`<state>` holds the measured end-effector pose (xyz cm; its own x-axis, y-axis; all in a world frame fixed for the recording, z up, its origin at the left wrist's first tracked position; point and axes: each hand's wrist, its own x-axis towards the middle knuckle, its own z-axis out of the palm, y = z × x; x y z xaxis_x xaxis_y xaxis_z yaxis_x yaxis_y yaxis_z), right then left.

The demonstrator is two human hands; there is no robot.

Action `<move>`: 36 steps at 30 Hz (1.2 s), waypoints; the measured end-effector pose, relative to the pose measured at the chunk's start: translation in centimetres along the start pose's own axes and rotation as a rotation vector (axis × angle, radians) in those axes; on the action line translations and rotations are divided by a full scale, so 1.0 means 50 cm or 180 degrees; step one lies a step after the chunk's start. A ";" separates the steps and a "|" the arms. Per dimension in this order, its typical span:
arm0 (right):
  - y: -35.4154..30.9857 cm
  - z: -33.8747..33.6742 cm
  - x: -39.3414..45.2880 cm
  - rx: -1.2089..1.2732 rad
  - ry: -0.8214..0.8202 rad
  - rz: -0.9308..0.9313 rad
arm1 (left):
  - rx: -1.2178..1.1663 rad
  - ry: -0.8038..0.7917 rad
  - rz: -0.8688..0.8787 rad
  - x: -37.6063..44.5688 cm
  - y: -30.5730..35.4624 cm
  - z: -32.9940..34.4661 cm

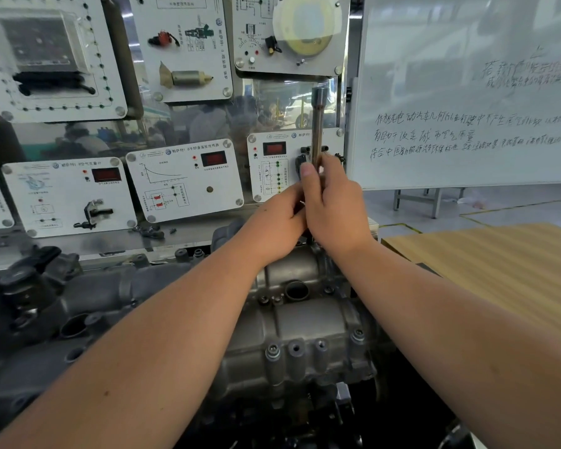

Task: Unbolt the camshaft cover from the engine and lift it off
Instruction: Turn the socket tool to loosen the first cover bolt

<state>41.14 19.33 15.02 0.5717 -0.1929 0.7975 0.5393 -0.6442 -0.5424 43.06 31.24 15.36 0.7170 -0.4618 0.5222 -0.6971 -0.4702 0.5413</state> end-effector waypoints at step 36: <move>-0.001 -0.002 -0.001 -0.0093 0.0054 -0.0086 | -0.0080 0.0089 -0.0044 0.000 0.000 0.004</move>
<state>41.05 19.28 15.03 0.5465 -0.1875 0.8162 0.5360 -0.6706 -0.5129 43.08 31.10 15.24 0.7266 -0.4341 0.5325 -0.6870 -0.4572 0.5648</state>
